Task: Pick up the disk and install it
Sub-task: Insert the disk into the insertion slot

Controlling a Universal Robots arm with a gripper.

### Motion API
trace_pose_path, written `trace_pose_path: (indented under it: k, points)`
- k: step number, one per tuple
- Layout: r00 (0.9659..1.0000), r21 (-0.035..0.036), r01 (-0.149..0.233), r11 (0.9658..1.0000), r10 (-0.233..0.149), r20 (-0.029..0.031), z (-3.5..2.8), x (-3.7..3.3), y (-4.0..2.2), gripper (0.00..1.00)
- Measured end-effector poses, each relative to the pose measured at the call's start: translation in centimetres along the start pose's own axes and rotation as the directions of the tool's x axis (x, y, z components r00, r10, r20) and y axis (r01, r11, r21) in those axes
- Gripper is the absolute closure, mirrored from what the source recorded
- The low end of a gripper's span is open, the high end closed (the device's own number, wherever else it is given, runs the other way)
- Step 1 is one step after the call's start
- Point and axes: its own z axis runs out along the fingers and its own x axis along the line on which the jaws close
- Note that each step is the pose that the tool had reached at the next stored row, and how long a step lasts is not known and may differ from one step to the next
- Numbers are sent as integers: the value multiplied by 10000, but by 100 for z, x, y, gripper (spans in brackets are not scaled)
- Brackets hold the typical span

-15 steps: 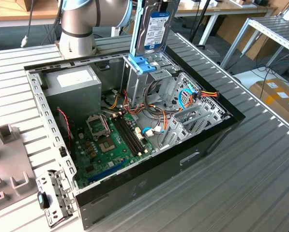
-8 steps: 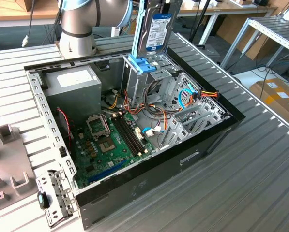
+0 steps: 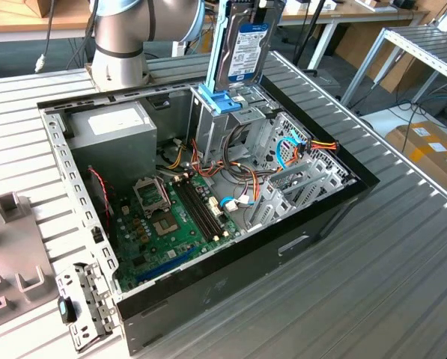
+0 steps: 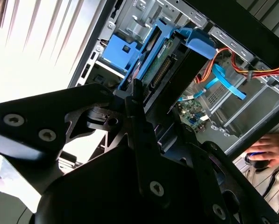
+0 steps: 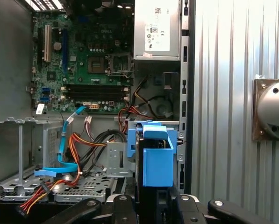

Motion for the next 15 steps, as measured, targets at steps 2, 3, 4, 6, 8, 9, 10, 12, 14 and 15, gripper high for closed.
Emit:
trace_pose_path:
  k: [2, 3, 4, 6, 8, 9, 10, 12, 14, 15]
  points:
    - [10000, 1, 0, 10000, 0, 1, 0, 13, 0, 65]
    - [10000, 0, 0, 10000, 0, 2, 1, 18, 0, 65]
    - [10000, 0, 0, 10000, 0, 1, 1, 23, 0, 65]
    - [10000, 0, 0, 10000, 0, 0, 1, 33, 0, 65]
    - [10000, 0, 0, 10000, 0, 0, 1, 45, 0, 65]
    - [10000, 0, 0, 10000, 0, 0, 1, 55, 0, 65]
    - [10000, 1, 0, 10000, 0, 1, 1, 72, 1, 65]
    - [10000, 0, 0, 10000, 0, 0, 1, 99, 1, 65]
    - [10000, 1, 0, 10000, 0, 1, 2, 134, 1, 65]
    - [10000, 2, 0, 10000, 0, 1, 2, 148, 1, 65]
